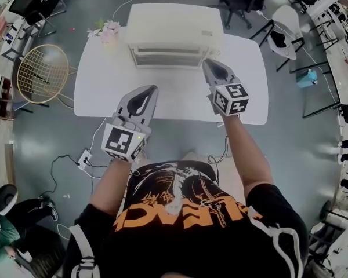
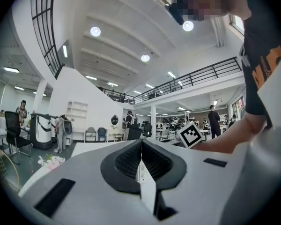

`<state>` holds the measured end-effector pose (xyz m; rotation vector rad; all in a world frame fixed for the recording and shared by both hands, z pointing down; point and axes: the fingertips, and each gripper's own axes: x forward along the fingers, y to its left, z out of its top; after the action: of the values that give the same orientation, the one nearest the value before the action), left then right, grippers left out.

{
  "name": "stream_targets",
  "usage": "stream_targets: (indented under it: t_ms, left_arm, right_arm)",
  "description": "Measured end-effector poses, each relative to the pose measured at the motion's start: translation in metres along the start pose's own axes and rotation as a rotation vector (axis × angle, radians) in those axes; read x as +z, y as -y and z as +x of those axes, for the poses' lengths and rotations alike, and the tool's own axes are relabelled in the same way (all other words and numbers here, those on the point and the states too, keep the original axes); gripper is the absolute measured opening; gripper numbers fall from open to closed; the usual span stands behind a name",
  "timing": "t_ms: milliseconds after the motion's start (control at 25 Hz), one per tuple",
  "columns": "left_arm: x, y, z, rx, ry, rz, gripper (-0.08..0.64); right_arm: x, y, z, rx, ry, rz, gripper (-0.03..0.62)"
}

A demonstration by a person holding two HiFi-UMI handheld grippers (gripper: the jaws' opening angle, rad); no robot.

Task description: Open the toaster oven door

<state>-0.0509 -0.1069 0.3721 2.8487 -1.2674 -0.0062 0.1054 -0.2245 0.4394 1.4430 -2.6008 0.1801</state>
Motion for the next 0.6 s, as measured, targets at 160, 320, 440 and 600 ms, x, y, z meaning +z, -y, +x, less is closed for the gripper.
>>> stream_targets:
  t_ms: [160, 320, 440, 600]
  left_arm:
    - [-0.029, -0.019, 0.039, 0.003, -0.039, -0.02, 0.023]
    - [-0.045, -0.016, 0.066, -0.036, -0.061, -0.021, 0.056]
    - [-0.045, -0.012, 0.077, -0.054, -0.069, -0.019, 0.073]
    - [-0.04, -0.007, 0.083, -0.062, -0.068, -0.017, 0.069]
  right_arm:
    - [-0.017, 0.007, 0.01, -0.004, -0.041, 0.005, 0.037]
    - [-0.028, 0.02, 0.019, -0.025, -0.071, 0.038, 0.04]
    - [-0.037, 0.035, 0.032, -0.069, -0.125, 0.06, 0.055]
    - [-0.052, 0.051, 0.05, -0.093, -0.189, 0.103, 0.077]
